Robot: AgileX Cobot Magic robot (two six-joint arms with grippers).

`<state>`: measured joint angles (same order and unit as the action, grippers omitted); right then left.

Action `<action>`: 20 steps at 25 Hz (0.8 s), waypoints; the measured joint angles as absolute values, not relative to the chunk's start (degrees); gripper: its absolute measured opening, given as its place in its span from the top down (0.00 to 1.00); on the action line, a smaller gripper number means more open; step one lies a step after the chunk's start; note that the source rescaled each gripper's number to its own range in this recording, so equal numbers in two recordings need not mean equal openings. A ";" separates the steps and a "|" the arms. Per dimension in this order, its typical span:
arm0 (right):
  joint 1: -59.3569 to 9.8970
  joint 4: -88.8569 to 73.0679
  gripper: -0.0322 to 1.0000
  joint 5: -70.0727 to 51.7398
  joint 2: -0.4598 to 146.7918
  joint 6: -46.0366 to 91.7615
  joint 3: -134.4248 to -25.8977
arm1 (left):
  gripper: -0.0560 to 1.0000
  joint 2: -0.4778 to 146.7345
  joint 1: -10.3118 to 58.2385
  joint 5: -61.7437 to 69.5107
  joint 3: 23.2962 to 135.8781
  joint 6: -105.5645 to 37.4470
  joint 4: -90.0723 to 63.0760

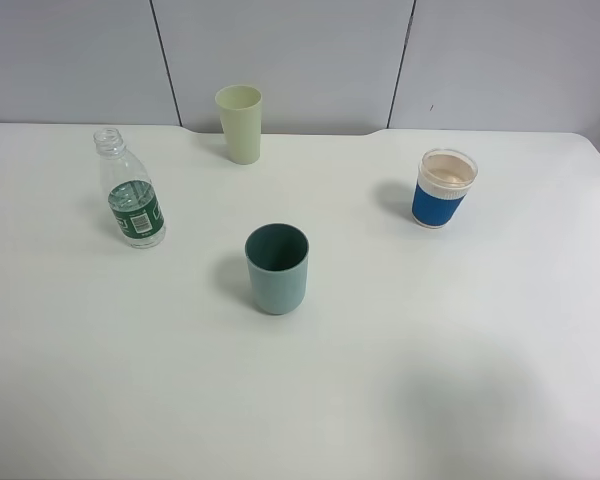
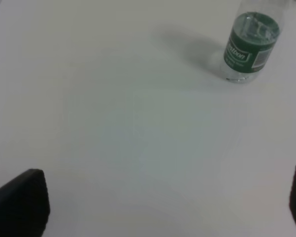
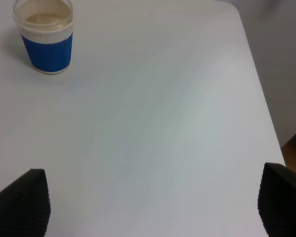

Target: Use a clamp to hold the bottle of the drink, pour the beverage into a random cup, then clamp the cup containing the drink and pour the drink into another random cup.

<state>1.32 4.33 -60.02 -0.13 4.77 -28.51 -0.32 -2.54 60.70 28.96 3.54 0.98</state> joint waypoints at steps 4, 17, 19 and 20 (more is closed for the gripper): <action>1.32 4.33 0.47 -60.02 -0.13 4.77 -28.51 | 0.00 -0.32 -2.54 60.70 28.96 3.54 0.98; 1.32 4.33 0.47 -60.02 -0.13 4.77 -28.51 | 0.00 -0.32 -2.54 60.70 28.96 3.58 0.98; 1.32 4.33 0.47 -60.02 -0.13 4.77 -28.51 | 0.00 -0.32 -2.54 60.70 28.96 3.58 0.98; 1.32 4.33 0.47 -60.02 -0.13 4.77 -28.51 | 0.00 -0.32 -2.54 60.70 28.96 3.58 0.98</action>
